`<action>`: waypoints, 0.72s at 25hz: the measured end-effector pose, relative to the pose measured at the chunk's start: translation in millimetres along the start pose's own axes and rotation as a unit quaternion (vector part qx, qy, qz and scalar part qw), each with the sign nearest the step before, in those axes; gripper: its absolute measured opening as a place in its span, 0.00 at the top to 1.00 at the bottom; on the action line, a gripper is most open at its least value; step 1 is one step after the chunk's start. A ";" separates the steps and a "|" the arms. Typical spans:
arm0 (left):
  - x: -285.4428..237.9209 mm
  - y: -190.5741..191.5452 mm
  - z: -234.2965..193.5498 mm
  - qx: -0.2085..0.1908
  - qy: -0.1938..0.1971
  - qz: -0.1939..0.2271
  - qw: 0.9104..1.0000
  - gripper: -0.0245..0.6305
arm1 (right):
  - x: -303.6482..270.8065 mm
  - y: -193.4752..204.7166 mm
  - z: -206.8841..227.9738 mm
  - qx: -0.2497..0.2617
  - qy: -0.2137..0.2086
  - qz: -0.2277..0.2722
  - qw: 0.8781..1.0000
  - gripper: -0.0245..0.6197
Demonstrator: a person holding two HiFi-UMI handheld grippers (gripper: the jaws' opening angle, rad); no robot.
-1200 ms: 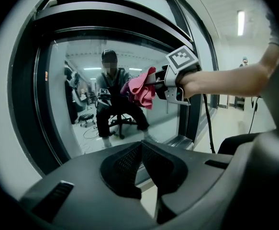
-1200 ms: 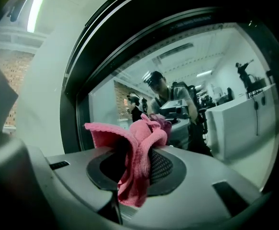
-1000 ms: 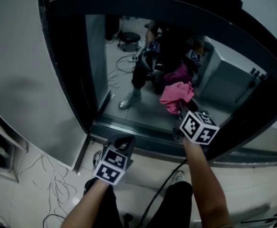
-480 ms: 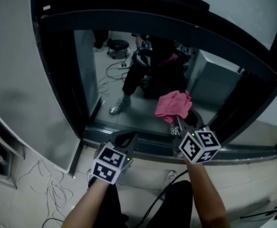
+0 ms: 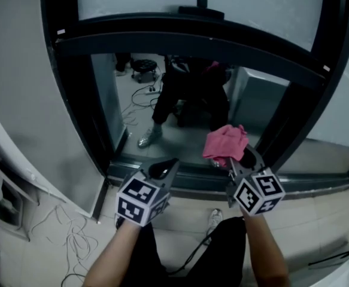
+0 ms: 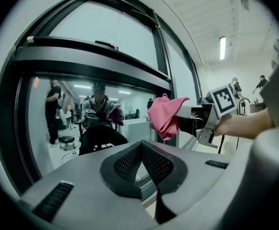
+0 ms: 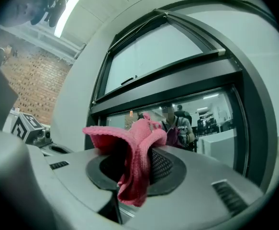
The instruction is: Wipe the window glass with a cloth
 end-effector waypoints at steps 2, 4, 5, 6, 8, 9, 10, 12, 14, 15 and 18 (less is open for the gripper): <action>6.5 -6.3 12.1 -0.002 0.005 0.005 1.000 0.96 | 16.7 -0.3 -7.2 0.005 -0.002 -0.008 1.000 0.82; 14.0 -9.0 23.8 0.000 0.010 0.007 1.000 0.96 | 31.4 3.1 -14.7 0.003 -0.005 -0.012 1.000 0.82; 17.1 -8.5 29.3 0.003 0.011 0.007 1.000 0.96 | 37.6 5.8 -17.6 0.000 -0.007 -0.012 1.000 0.82; 19.5 -7.2 34.9 0.006 0.013 0.006 1.000 0.96 | 43.1 8.5 -19.5 -0.004 -0.008 -0.012 1.000 0.82; 23.1 -5.5 47.0 0.013 0.017 0.005 1.000 0.96 | 50.8 11.7 -20.6 -0.012 -0.006 -0.011 1.000 0.82; 24.7 -5.6 52.7 0.016 0.019 0.004 1.000 0.96 | 52.5 11.2 -20.5 -0.013 -0.006 -0.012 1.000 0.82; 26.1 -5.7 57.4 0.019 0.020 0.004 1.000 0.96 | 53.5 9.3 -20.9 -0.013 -0.008 -0.011 1.000 0.82; 28.1 -5.9 63.8 0.023 0.018 0.004 1.000 0.96 | 55.6 4.5 -23.6 -0.011 -0.013 -0.008 1.000 0.82; 29.8 -6.7 66.9 0.024 0.016 0.005 1.000 0.96 | 57.6 1.9 -27.7 -0.010 -0.015 -0.007 1.000 0.82; 31.0 -7.3 67.9 0.024 0.015 0.006 1.000 0.96 | 58.3 2.1 -29.5 -0.010 -0.017 -0.008 1.000 0.82; 35.2 -9.6 69.0 0.020 0.010 0.007 1.000 0.96 | 59.7 6.8 -32.0 -0.011 -0.025 -0.009 1.000 0.82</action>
Point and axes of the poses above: the fingertips, and each gripper's own axes: x backward along the fingers, z to its right, y out of its underside, the point moved 6 cm from there along x, backward along the fingers, and after that the axes turned 13 degrees about -y, right-handed, at the moved point
